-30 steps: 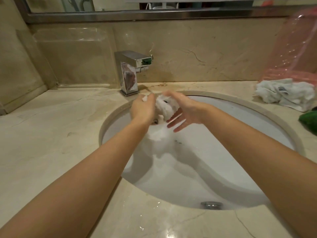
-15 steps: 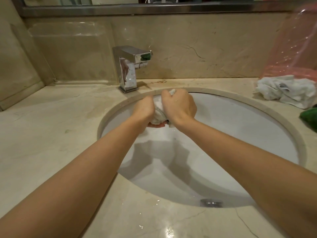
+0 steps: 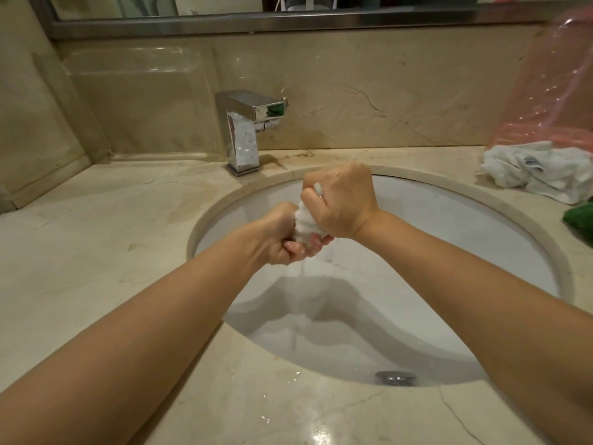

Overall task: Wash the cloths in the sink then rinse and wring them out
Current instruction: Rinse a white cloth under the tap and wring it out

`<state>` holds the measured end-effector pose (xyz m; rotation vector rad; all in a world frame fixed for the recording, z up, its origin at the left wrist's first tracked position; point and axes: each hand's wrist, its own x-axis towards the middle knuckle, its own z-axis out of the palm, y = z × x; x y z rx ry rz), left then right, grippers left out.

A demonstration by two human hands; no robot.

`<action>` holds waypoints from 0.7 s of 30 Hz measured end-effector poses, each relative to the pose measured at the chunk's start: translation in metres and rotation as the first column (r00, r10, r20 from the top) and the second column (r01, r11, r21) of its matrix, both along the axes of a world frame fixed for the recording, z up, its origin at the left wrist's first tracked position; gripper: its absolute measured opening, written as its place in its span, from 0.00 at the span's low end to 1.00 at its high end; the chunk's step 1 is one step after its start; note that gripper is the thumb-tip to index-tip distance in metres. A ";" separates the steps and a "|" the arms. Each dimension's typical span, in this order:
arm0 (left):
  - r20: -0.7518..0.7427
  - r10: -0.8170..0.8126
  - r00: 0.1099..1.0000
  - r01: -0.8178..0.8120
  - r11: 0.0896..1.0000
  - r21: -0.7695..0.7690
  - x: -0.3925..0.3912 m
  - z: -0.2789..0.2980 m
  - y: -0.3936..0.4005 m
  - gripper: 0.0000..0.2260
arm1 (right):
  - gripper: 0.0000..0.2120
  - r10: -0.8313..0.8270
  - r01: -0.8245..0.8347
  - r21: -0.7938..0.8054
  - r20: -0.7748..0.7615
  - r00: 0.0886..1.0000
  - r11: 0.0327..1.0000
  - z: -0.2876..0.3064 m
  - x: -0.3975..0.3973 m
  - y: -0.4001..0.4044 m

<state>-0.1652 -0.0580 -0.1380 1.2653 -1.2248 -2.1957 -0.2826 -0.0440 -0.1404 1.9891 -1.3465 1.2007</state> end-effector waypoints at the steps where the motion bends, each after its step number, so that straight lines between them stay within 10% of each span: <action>1: 0.003 -0.022 1.000 0.022 1.000 0.018 0.000 -0.001 -0.001 0.16 | 0.19 0.029 -0.029 0.004 -0.029 0.999 1.000 0.001 -0.002 0.000; 12: 0.090 -0.102 0.991 0.095 0.992 0.078 0.002 -0.002 -0.006 0.16 | 0.18 0.117 -0.114 0.031 -0.105 0.988 0.993 0.000 -0.003 0.000; 21: 0.056 0.196 0.979 -0.161 0.912 -0.377 0.005 0.000 -0.012 0.22 | 0.16 -0.197 -0.030 0.510 0.386 0.901 0.860 -0.014 0.007 -0.001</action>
